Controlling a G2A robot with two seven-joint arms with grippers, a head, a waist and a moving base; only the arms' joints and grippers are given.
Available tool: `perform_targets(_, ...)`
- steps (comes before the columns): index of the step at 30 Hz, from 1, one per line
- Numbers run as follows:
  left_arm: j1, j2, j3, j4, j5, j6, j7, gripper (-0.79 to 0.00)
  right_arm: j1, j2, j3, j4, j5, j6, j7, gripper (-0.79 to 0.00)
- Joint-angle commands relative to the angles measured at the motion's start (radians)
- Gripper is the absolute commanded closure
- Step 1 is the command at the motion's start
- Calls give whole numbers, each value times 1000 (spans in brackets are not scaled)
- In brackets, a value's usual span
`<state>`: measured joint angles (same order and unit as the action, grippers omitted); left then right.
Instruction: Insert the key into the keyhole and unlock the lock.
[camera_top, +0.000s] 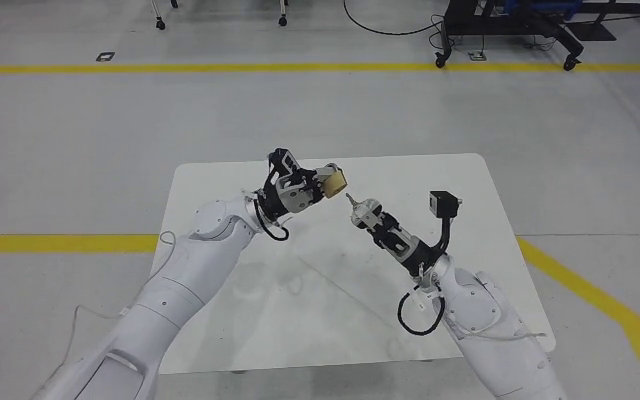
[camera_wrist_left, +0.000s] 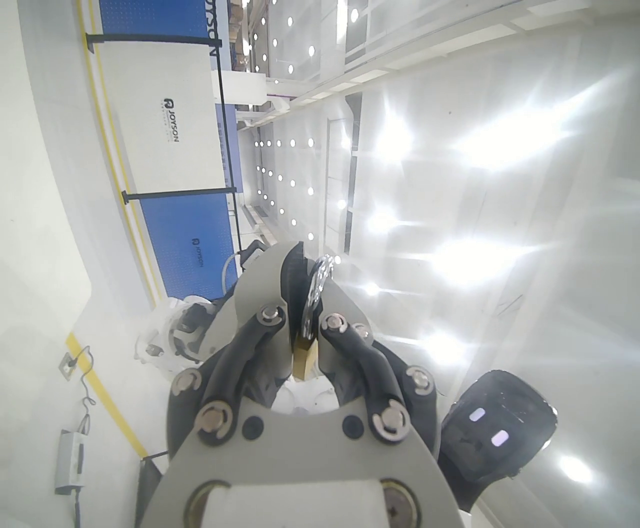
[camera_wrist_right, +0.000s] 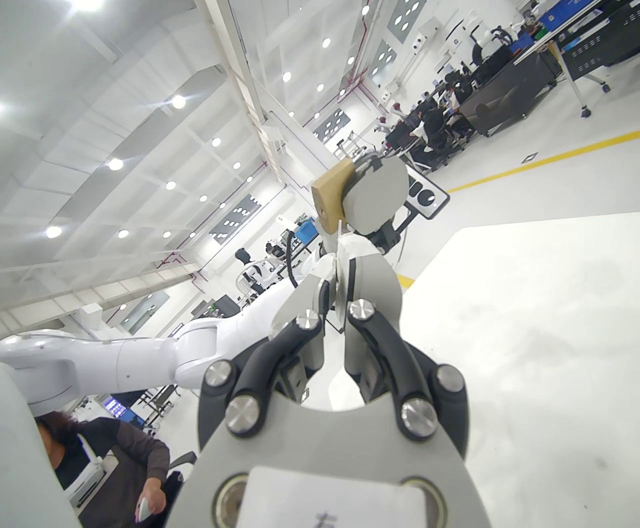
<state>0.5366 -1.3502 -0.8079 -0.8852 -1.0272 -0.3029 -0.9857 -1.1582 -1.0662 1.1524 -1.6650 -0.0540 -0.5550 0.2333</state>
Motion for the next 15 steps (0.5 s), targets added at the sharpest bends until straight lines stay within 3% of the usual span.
perform_targets(1,-1,0,0,3,3,-2,0,0,-7,-1,11,-5,-12,25,-12,0)
perform_targets(15,-1,0,0,3,3,-2,0,0,-8,-1,14,-5,-19,35,-18,0)
